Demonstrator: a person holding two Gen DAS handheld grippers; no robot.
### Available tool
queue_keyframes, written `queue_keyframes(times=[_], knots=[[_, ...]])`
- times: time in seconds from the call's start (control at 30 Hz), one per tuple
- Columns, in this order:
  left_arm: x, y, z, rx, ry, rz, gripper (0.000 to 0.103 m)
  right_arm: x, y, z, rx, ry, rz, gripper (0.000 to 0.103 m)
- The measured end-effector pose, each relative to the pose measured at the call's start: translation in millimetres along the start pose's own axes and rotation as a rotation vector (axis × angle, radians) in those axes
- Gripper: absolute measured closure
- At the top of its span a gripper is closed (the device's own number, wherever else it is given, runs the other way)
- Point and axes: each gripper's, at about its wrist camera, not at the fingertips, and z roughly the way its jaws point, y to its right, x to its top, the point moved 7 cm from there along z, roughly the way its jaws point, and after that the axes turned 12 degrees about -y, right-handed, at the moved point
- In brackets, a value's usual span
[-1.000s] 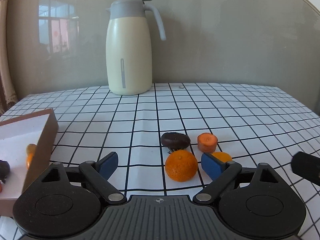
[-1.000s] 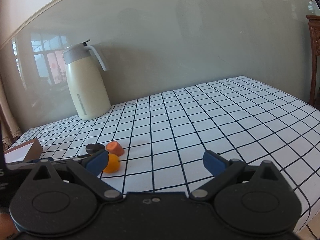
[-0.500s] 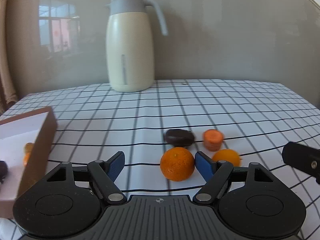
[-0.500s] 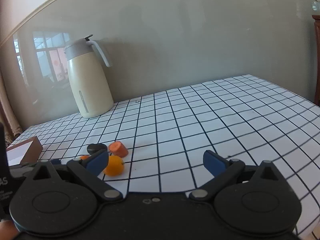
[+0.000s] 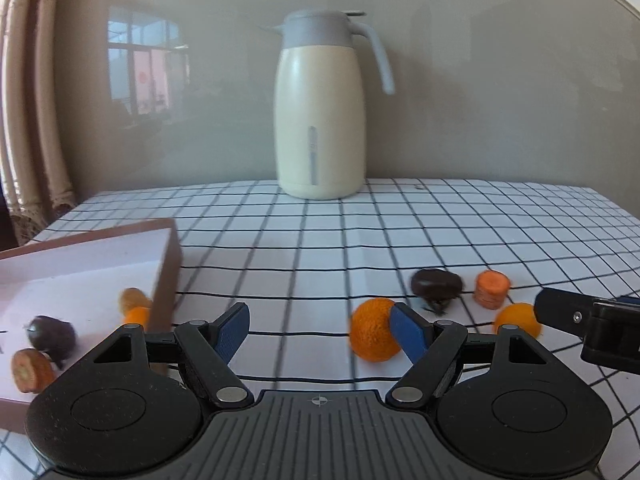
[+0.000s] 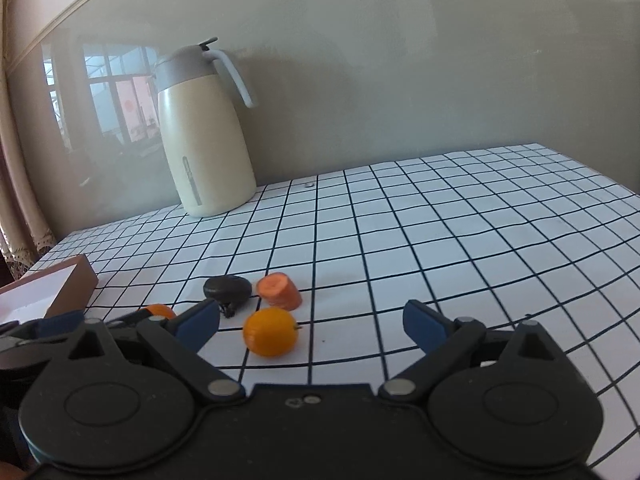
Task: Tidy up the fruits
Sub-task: 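Lower the left gripper toward the mandarin and the right toward the small orange, then close the left gripper on the mandarin while the right closes on the small orange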
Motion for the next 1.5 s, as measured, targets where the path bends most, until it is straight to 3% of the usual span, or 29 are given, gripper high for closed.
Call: queue_keyframes(times=[0.2, 0.5, 0.7, 0.97, 1.23, 1.4, 1.5], knots=[[-3, -7, -3, -0.048, -0.003, -0.025, 0.025, -1, -3, 5, -0.008, -0.011, -0.004, 0.013], [-1, 24, 7, -0.104, -0.014, 0.022, 0.025, -2, 11, 2, -0.036, -0.015, 0.006, 0.014], [-5, 26, 16, -0.080, -0.052, 0.013, 0.026, -1, 15, 3, -0.041, -0.013, 0.010, 0.014], [-5, 12, 10, -0.058, -0.024, 0.021, 0.026, -1, 2, 9, -0.025, -0.027, -0.009, 0.015], [-2, 23, 13, -0.107, -0.018, 0.052, 0.049, 0, -2, 16, -0.027, -0.041, -0.016, 0.026], [-2, 32, 20, -0.129, -0.048, 0.062, 0.050, -1, 2, 19, -0.024, -0.056, 0.000, 0.031], [-2, 35, 24, -0.145, -0.068, 0.076, 0.065, -2, -1, 20, -0.020, -0.059, -0.011, 0.032]])
